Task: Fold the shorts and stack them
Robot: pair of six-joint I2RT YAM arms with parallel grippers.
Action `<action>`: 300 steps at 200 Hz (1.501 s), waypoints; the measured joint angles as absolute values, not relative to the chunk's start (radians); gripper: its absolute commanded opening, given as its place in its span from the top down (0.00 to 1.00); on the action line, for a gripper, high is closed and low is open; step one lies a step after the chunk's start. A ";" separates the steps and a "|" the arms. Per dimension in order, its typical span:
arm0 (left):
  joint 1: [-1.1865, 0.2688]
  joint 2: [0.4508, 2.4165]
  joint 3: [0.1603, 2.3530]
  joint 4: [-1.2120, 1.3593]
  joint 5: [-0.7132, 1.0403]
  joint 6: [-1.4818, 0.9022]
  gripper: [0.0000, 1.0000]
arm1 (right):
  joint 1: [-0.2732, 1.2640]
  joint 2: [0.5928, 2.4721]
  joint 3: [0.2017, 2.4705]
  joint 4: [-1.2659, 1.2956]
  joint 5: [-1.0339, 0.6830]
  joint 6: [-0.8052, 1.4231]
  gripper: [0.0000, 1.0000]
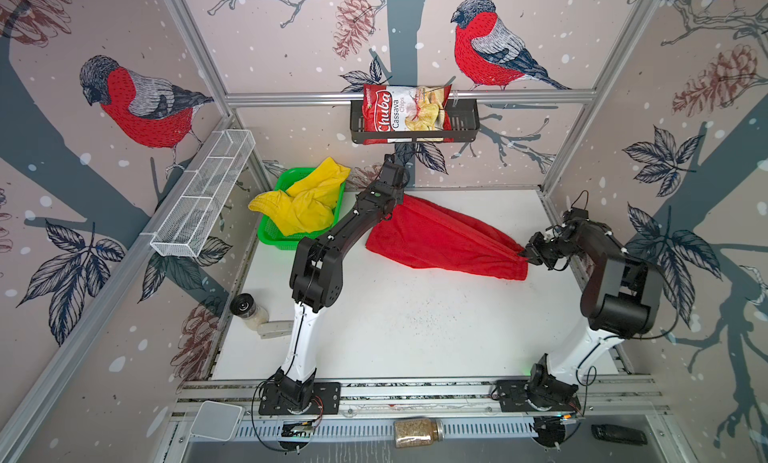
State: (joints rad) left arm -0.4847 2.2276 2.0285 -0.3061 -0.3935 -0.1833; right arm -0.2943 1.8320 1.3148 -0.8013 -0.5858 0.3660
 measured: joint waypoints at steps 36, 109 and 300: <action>-0.482 2.351 2.134 -0.310 -0.395 -0.183 0.91 | -0.299 1.905 1.347 -0.764 -0.577 0.370 0.80; -0.472 2.476 2.285 -0.344 -0.376 -0.195 0.29 | -0.307 1.951 1.448 -0.654 -0.477 0.448 0.45; -0.468 2.110 1.425 -0.086 0.046 -0.411 0.85 | 0.069 1.726 1.040 -0.203 -0.374 0.500 0.50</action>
State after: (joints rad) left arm -0.4679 2.1098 1.4250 -0.0864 0.0456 -0.4110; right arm 0.0689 1.7260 1.0401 -0.2031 -0.3740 0.4999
